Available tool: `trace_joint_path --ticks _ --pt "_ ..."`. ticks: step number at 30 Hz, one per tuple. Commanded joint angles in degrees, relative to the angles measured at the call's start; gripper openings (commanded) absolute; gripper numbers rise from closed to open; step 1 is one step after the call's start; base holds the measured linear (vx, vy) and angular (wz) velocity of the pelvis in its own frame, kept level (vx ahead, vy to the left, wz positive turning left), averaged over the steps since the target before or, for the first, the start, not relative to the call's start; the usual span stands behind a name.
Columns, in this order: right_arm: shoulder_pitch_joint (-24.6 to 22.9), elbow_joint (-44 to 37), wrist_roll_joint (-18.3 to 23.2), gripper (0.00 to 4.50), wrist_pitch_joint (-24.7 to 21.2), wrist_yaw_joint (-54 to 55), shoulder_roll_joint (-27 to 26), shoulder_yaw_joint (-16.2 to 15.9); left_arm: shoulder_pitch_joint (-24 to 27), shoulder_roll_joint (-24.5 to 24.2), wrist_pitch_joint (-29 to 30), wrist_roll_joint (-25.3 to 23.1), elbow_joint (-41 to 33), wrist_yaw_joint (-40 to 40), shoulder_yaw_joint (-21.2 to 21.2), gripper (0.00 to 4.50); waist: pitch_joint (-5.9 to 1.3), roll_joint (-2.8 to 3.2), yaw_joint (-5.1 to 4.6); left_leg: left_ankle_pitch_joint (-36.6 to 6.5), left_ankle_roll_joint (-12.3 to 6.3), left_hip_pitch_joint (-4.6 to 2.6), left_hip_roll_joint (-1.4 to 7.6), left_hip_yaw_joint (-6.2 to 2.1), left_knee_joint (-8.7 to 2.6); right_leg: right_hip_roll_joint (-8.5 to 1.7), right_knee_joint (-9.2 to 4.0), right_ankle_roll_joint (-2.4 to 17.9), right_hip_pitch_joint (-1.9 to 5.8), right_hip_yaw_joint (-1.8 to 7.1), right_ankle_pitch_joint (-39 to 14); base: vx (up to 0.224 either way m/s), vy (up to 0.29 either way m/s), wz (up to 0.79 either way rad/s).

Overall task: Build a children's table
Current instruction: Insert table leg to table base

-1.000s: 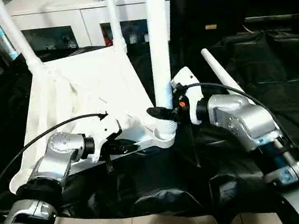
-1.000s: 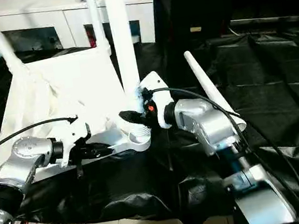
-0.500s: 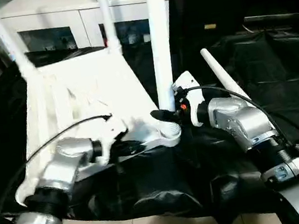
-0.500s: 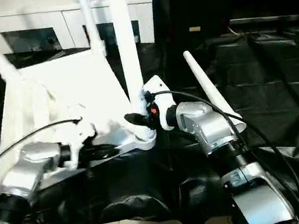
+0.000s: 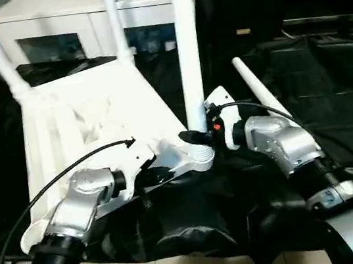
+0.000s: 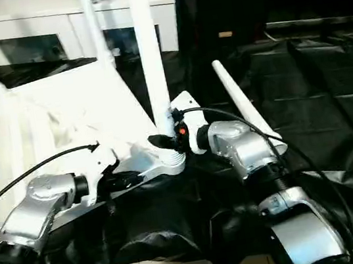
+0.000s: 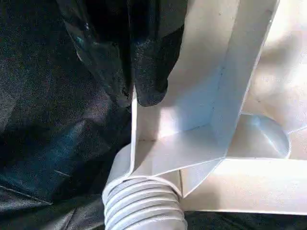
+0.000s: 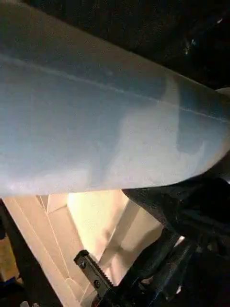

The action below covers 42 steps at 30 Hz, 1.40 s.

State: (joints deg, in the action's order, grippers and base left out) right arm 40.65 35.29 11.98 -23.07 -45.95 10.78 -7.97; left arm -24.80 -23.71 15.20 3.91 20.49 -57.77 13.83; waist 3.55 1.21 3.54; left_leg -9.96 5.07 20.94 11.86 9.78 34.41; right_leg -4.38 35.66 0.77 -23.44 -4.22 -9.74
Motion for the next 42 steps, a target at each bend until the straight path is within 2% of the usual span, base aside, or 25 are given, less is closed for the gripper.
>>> trace_joint_path --ticks 1,5,6,8,11,12,14,15,16,17,18,20,23,25,26,27,28,30,32,34,35,39,41,42 --pt "-0.65 2.2 0.25 1.9 -0.25 0.73 -0.02 0.95 0.96 0.63 0.37 2.58 -1.73 -2.5 0.34 0.0 -4.18 -0.34 0.25 -13.33 -0.68 -0.38 0.78 -0.11 -3.96 -3.29 -4.81 10.14 2.89 2.51 -18.99 0.0 0.0 0.0" --pt "-3.84 3.5 2.31 1.9 1.81 0.64 -0.3 4.16 0.7 0.67 1.44 2.03 -1.83 -0.75 -0.47 0.0 -4.23 -0.27 0.2 -13.29 -0.81 -0.37 0.83 -0.06 -3.95 -3.38 -4.83 10.38 2.97 2.59 -18.24 0.0 0.0 0.0" --pt "-5.61 3.47 3.54 1.9 2.51 1.2 -0.55 5.73 0.45 0.87 1.54 1.7 -1.46 0.19 -0.87 0.0 -4.29 0.1 0.18 -13.35 -0.79 -0.42 0.83 -0.1 -3.96 -3.33 -4.83 10.53 2.99 2.56 -17.59 0.0 0.0 0.0" --pt "-6.73 3.3 3.78 1.9 3.47 1.55 -0.59 6.21 0.24 1.05 1.54 1.53 -1.12 0.8 -1.07 0.0 -4.33 -0.12 0.11 -13.44 -0.93 -0.47 0.85 -0.07 -4.0 -3.17 -4.76 10.94 3.01 2.52 -16.6 0.0 0.0 0.0" --pt "-8.66 3.2 3.97 1.9 5.39 2.16 -0.74 6.89 -0.22 1.33 1.5 1.31 -0.45 1.66 -1.33 0.0 -4.32 -0.07 0.1 -13.96 -1.08 -0.43 0.73 -0.06 -4.02 -3.22 -4.95 10.83 3.07 2.45 -17.87 0.0 0.0 0.0" --pt "-10.77 3.24 4.65 1.9 7.36 3.3 -1.39 8.59 -0.91 1.69 1.61 1.17 0.35 2.44 -1.53 0.0 -4.26 0.73 0.09 -14.66 -0.84 -0.58 0.72 -0.1 -4.03 -3.23 -5.19 10.57 2.9 2.51 -18.46 0.0 0.0 0.0" --pt "-10.77 3.24 4.65 1.9 7.36 3.3 -1.39 8.59 -0.91 1.69 1.61 1.17 0.35 2.44 -1.53 0.0 -4.29 0.19 -0.05 -15.34 -0.93 -0.64 0.67 -0.12 -4.14 -3.11 -5.25 10.6 3.01 2.41 -18.5 0.0 0.0 0.0" --pt "-11.23 3.34 4.82 1.9 7.89 3.69 -1.57 9.06 -1.11 1.77 1.64 1.14 0.56 2.6 -1.57 0.0 -4.27 0.19 -0.07 -15.17 -1.06 -0.43 0.64 -0.19 -4.24 -3.13 -5.24 10.3 3.14 2.38 -19.3 0.0 0.0 0.0" --pt "-12.41 3.44 4.41 1.9 9.83 4.1 -1.79 9.26 -1.53 1.97 1.58 0.81 1.13 3.22 -1.66 0.0 -4.3 0.79 -0.16 -16.51 -0.91 -0.74 0.69 -0.17 -4.19 -3.17 -5.57 9.94 2.82 2.36 -20.97 0.0 0.0 0.0" --pt "-13.42 3.15 3.85 1.9 11.67 4.39 -1.92 9.13 -1.87 2.15 1.38 0.43 1.71 4.03 -1.81 0.0 -4.3 0.65 -0.18 -16.62 -0.9 -0.79 0.63 -0.15 -4.14 -3.17 -5.62 9.91 2.86 2.38 -21.03 0.0 0.0 0.0" --pt "-14.39 2.87 3.4 1.9 13.55 4.67 -2.04 8.93 -2.21 2.34 1.19 0.05 2.29 4.85 -1.97 0.0 -4.17 0.81 -0.08 -17.94 -0.87 -1.03 0.58 -0.14 -4.23 -3.17 -5.96 9.34 2.63 2.35 -22.72 0.0 0.0 0.0" --pt "-15.46 2.44 2.93 1.9 16.57 6.21 -2.42 9.26 -2.61 2.77 0.69 -0.24 3.13 5.97 -2.41 0.0 -4.16 0.75 -0.11 -18.63 -0.82 -1.04 0.57 -0.25 -4.32 -3.23 -6.06 8.9 2.7 2.27 -24.16 0.0 0.0 0.0" --pt "-15.86 2.21 3.33 1.9 17.13 6.97 -2.84 9.96 -2.77 2.95 0.59 -0.29 3.38 6.17 -2.51 0.0 -4.1 0.77 -0.25 -19.11 -0.9 -0.96 0.51 -0.36 -4.46 -3.15 -6.31 8.01 2.75 2.15 -26.13 0.0 0.0 0.0" --pt "-16.67 1.47 2.93 1.9 18.81 8.22 -3.28 10.32 -2.97 3.09 0.45 -0.44 3.68 6.34 -2.55 0.0 -4.05 0.89 -0.24 -20.05 -0.98 -1.16 0.5 -0.38 -4.47 -3.18 -6.63 7.42 2.43 2.13 -27.69 0.0 0.0 0.0" --pt "-16.78 1.36 2.78 1.9 19.18 8.41 -3.32 10.29 -3.02 3.11 0.4 -0.48 3.76 6.39 -2.55 0.0 -4.07 0.51 -0.35 -20.23 -0.96 -1.05 0.47 -0.44 -4.52 -3.15 -6.66 7.04 2.53 2.04 -28.32 0.0 0.0 0.0" --pt "-16.93 1.22 2.58 1.9 19.66 8.66 -3.36 10.25 -3.08 3.15 0.34 -0.53 3.85 6.47 -2.54 0.0 -4.06 0.62 -0.31 -20.19 -0.97 -1.0 0.47 -0.49 -4.57 -3.21 -6.63 6.93 2.58 2.01 -28.59 0.0 0.0 0.0" --pt "-17.09 0.82 2.1 1.9 20.13 8.86 -3.36 9.85 -3.16 3.19 0.26 -0.57 3.97 6.55 -2.55 0.0 -4.01 0.67 -0.35 -20.39 -0.97 -1.02 0.52 -0.5 -4.57 -3.23 -6.75 6.7 2.44 2.03 -29.12 0.0 0.0 0.0" --pt "-17.09 0.43 -0.09 1.9 20.55 8.33 -2.67 7.1 -3.14 3.0 0.09 -0.64 3.96 6.01 -2.28 0.0 -4.01 0.81 -0.37 -20.78 -0.92 -1.03 0.52 -0.55 -4.61 -3.18 -6.79 6.57 2.34 1.99 -29.25 0.0 0.0 0.0" --pt "-16.9 0.66 -1.41 1.9 20.95 7.88 -2.16 5.26 -3.12 2.83 -0.17 -0.76 4.04 5.55 -2.07 0.0 -4.0 0.71 -0.36 -20.81 -0.97 -1.03 0.42 -0.49 -4.57 -3.19 -6.86 6.35 2.33 2.05 -29.52 0.0 0.0 0.0" --pt "-14.71 2.29 -4.16 1.9 19.68 5.66 -1.02 1.52 -2.79 2.09 -0.61 -1.06 3.47 3.92 -1.29 0.0 -4.01 0.71 -0.38 -20.35 -1.06 -0.85 0.43 -0.57 -4.64 -3.21 -6.73 6.46 2.47 2.02 -29.39 0.0 0.0 0.0" --pt "-14.55 2.4 -4.3 1.9 19.56 5.51 -0.96 1.31 -2.77 2.04 -0.62 -1.07 3.42 3.81 -1.25 0.0 -3.98 0.51 -0.4 -20.52 -1.13 -0.86 0.44 -0.53 -4.61 -3.19 -6.79 6.47 2.39 2.0 -29.55 0.0 0.0 0.0" --pt "-10.97 5.08 -6.5 1.9 19.08 2.34 -0.32 -1.67 -2.33 1.12 -0.69 -1.01 2.4 1.76 -0.64 0.0 -3.86 0.52 -0.58 -21.28 -1.13 -0.87 0.45 -0.61 -4.68 -3.27 -6.89 6.15 2.33 1.99 -30.78 0.0 0.0 0.0" --pt "-9.43 6.33 -7.2 1.9 18.84 0.91 -0.1 -2.61 -2.19 0.62 -0.81 -1.15 2.15 1.11 -0.4 0.0 -3.9 -0.25 -0.75 -21.02 -1.32 -0.77 0.51 -0.65 -4.7 -3.34 -6.81 6.25 2.37 2.02 -30.89 0.0 0.0 0.0" --pt "-6.88 8.43 -8.28 1.9 18.36 -2.73 0.48 -4.38 -1.92 -0.38 -0.79 -1.08 1.68 -0.25 -0.16 0.0 -3.94 -0.11 -0.84 -21.2 -1.26 -0.74 0.6 -0.73 -4.72 -3.43 -6.66 6.51 2.36 2.0 -30.87 0.0 0.0 0.0"
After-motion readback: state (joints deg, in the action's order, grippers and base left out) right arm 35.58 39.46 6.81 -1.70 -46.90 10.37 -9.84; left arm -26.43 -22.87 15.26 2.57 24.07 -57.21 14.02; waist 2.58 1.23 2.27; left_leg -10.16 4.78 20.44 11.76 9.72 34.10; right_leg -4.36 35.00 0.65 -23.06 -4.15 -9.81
